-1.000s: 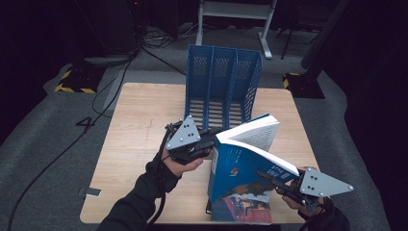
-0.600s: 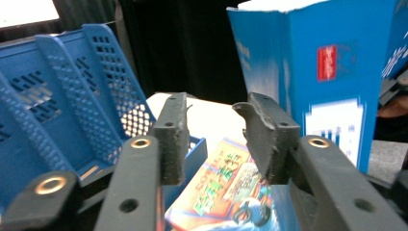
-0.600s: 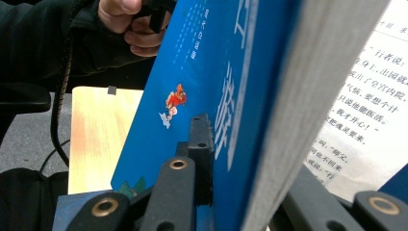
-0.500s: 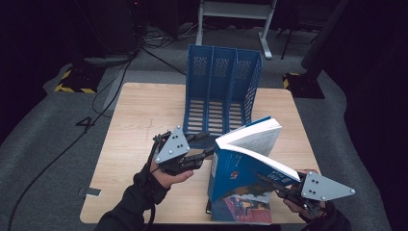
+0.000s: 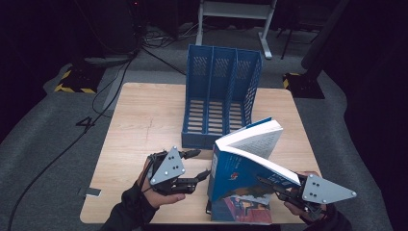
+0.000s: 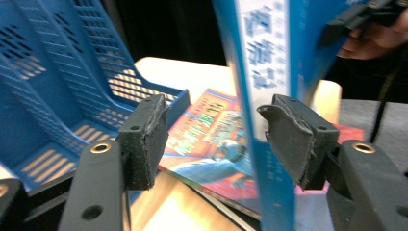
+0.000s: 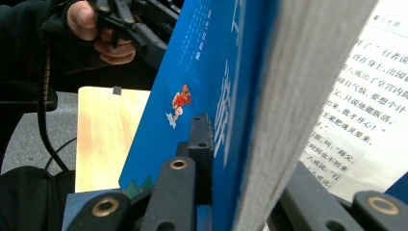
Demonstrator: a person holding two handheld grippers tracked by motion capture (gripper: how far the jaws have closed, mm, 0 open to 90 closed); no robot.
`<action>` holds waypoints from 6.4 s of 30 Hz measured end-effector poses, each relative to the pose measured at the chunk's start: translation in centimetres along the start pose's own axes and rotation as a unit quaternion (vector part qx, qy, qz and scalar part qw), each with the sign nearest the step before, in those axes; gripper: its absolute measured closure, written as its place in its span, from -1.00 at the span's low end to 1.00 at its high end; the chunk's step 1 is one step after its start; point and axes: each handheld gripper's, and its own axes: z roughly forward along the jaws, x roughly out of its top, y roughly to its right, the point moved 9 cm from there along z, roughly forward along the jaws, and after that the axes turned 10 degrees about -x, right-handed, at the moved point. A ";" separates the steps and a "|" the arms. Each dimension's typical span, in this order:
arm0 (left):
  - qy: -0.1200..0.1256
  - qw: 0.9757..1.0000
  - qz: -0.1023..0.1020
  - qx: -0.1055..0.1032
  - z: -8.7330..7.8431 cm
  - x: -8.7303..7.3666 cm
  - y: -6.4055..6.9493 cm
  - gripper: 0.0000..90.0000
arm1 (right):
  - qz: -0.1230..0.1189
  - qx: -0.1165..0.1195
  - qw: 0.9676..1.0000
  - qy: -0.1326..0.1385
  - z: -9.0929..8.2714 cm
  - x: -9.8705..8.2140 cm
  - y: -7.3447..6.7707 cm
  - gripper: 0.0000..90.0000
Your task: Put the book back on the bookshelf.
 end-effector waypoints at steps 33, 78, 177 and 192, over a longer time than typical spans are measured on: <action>0.030 0.994 0.006 -0.106 7.2 3.3 2.0 0.09 | -0.010 -0.028 0.999 -0.017 -1.5 -0.9 0.7 0.56; 0.073 0.989 0.038 -0.127 8.7 6.4 -0.6 0.27 | 0.075 -0.070 0.990 -0.092 0.9 -5.8 4.7 -0.12; 0.076 0.972 -0.068 0.210 -4.3 7.8 -13.2 0.36 | 0.165 -0.117 0.930 -0.307 -1.9 -22.7 8.1 -0.38; 0.072 0.961 -0.100 0.249 -2.5 8.4 -17.7 0.36 | 0.164 -0.114 0.930 -0.310 -2.0 -22.8 7.9 -0.38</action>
